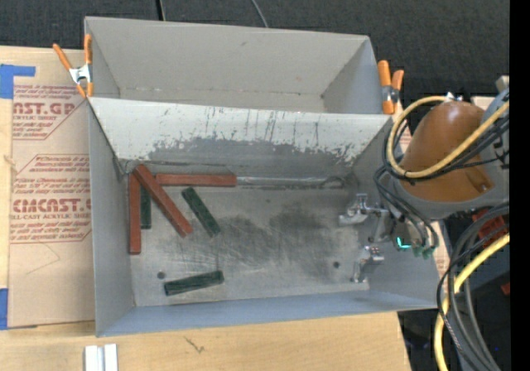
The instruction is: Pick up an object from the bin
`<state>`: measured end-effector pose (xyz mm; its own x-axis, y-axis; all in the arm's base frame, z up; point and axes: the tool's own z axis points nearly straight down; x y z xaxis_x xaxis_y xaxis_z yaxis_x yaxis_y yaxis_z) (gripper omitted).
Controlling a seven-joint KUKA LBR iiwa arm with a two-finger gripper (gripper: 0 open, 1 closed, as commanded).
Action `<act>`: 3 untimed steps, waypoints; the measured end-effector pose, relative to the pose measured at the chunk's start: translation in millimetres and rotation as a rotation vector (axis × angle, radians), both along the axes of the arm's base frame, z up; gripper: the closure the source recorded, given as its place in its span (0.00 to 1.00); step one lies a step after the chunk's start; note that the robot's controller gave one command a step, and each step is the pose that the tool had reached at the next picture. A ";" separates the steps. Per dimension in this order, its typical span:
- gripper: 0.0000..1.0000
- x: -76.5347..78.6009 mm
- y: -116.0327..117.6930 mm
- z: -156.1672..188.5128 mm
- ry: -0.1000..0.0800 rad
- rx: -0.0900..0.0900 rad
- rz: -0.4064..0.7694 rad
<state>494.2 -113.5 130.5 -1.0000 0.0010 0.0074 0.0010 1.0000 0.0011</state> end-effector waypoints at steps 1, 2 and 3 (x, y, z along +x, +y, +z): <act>0.00 2.1 0.3 4.2 -0.007 -0.001 0.001; 0.00 24.2 23.0 -18.8 -0.014 -0.005 0.065; 0.00 43.2 47.1 -40.5 -0.004 0.004 0.095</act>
Offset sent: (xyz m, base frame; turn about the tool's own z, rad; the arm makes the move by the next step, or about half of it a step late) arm 0.0482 0.0585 -0.0521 -0.1525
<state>537.4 -66.4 90.0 -0.9956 -0.0940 0.0029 -0.0940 0.9956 0.0051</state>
